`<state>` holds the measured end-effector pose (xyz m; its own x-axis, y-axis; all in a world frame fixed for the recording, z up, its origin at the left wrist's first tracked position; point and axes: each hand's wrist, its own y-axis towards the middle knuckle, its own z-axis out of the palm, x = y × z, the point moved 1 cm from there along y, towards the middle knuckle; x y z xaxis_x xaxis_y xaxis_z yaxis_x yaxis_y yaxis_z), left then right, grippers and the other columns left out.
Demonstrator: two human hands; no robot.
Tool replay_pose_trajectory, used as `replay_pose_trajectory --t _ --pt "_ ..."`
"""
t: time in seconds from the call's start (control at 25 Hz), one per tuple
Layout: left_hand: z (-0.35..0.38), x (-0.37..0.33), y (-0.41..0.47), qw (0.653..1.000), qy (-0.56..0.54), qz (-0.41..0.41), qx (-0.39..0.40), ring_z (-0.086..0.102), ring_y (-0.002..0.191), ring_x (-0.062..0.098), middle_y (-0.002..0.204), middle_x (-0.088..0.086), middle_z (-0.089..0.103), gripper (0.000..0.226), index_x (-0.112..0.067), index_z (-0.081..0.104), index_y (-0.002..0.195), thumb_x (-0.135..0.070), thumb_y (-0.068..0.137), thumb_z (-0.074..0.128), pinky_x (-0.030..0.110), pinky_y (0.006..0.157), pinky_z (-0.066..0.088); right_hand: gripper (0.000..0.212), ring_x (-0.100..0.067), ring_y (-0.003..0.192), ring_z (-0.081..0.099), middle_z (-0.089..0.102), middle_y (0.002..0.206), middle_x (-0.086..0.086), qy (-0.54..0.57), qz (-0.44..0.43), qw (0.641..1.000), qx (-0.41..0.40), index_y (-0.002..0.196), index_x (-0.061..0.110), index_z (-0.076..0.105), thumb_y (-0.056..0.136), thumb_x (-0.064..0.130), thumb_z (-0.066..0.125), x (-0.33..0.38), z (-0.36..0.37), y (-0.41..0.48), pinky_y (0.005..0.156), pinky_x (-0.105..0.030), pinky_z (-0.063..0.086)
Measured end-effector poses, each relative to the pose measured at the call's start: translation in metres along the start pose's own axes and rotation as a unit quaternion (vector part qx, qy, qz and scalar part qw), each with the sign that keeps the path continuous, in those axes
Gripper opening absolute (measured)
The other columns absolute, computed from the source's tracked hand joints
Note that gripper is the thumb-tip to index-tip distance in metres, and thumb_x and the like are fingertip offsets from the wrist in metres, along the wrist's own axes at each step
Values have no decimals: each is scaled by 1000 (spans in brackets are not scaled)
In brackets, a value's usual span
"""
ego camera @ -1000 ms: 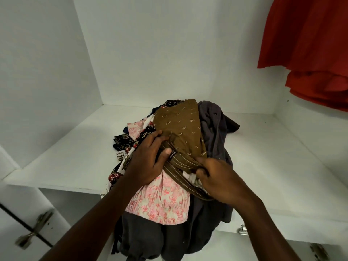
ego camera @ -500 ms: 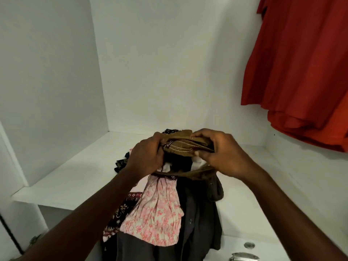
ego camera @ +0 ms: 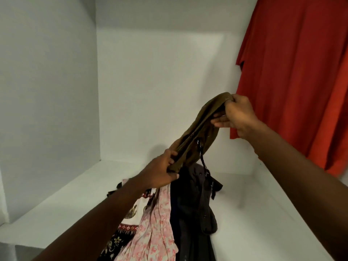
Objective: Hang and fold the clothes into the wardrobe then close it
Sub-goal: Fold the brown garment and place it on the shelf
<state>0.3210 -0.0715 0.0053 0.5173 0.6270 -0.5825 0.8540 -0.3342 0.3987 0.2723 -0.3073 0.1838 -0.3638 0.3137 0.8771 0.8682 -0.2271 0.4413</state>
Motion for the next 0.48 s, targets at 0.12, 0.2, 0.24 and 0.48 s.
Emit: replay_pose_trajectory --t 0.12,0.2,0.24,0.48 --pt "0 -4 13 984 173 26 -42 44 132 18 145 -3 43 82 -33 36 149 -61 79 69 43 104 49 32 -35 78 75 70 102 -18 90 65 994 7 124 9 60 107 21 36 14 1 15 65 -39 64" --pt "-6 -12 17 946 288 78 -123 32 142 21 154 -2 35 61 -29 53 139 -62 88 61 44 106 47 35 -33 83 73 68 101 -16 150 78 985 -13 122 6 62 106 22 36 25 1 24 62 -37 63" --pt "-12 -14 19 945 284 69 -150 29 145 21 157 -2 32 51 -28 60 133 -59 93 58 44 105 47 35 -31 86 72 69 103 -15 165 79 983 -32 121 6 63 106 23 36 30 -1 26 59 -36 62" --pt "-104 -40 47 949 83 10 -303 72 83 20 80 -7 73 33 -22 75 81 -54 88 70 30 71 51 32 -28 97 72 72 109 -13 145 -1 979 -143 120 10 66 101 7 41 63 -29 54 52 -30 58"
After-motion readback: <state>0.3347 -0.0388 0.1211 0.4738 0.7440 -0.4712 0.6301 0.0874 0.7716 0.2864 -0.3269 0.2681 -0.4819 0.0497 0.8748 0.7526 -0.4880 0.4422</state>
